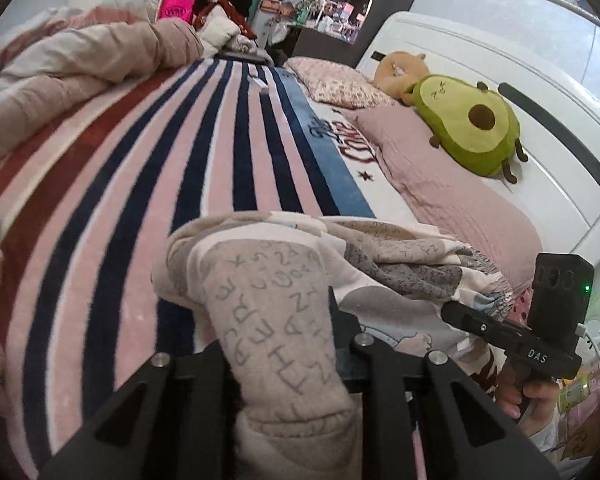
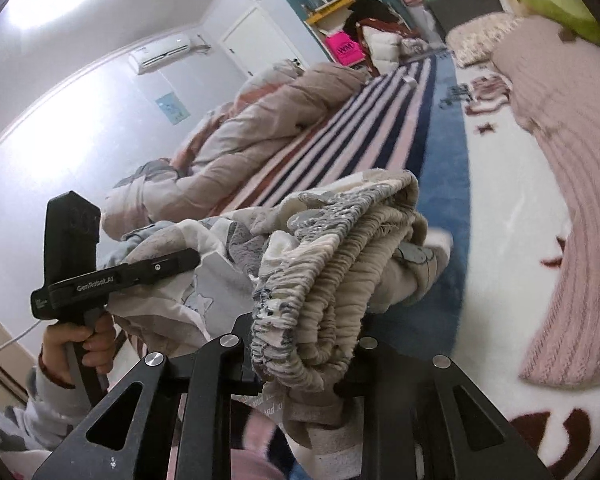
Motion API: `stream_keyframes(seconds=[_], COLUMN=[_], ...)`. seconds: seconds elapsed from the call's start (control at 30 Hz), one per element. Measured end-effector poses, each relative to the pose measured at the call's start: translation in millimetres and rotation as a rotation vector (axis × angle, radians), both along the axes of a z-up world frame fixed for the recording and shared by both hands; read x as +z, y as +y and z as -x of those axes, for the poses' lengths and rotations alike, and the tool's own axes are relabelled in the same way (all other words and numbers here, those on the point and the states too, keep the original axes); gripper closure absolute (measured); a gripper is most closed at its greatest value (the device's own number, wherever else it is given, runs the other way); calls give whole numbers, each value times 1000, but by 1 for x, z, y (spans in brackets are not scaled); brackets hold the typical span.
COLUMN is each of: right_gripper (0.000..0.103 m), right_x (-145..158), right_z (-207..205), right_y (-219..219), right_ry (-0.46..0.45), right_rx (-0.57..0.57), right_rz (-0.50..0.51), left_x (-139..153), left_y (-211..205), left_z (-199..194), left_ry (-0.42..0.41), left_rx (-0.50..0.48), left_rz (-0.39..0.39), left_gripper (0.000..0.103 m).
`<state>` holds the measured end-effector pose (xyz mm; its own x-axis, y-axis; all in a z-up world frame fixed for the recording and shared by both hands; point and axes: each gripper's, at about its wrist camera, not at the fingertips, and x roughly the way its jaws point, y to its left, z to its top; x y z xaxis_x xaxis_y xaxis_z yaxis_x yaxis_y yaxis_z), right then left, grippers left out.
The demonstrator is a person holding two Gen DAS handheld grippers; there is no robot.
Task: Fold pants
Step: 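Lift the folded pants with both tools and carry them off the bed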
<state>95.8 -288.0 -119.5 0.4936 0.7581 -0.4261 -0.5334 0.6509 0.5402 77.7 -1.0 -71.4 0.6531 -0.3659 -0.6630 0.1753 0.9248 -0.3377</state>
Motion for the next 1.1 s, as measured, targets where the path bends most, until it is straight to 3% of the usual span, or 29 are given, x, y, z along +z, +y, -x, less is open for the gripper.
stream_keyframes(seconds=[0.4, 0.5, 0.7, 1.1], right_gripper=[86, 86, 86, 86], right_x=[60, 67, 87, 128], right_z=[-3, -5, -14, -37], right_y=[74, 91, 144, 304], right_ry=[-78, -90, -90, -142], right_rx=[68, 81, 132, 312], right_rz=[40, 56, 75, 134], left_x=[42, 53, 70, 94], left_y=[71, 92, 149, 281], left_z=[18, 20, 29, 65], left_ry=[-92, -128, -180, -258], left_rx=[50, 48, 92, 257], left_rz=[-3, -33, -37, -58], left_gripper=[86, 86, 86, 86])
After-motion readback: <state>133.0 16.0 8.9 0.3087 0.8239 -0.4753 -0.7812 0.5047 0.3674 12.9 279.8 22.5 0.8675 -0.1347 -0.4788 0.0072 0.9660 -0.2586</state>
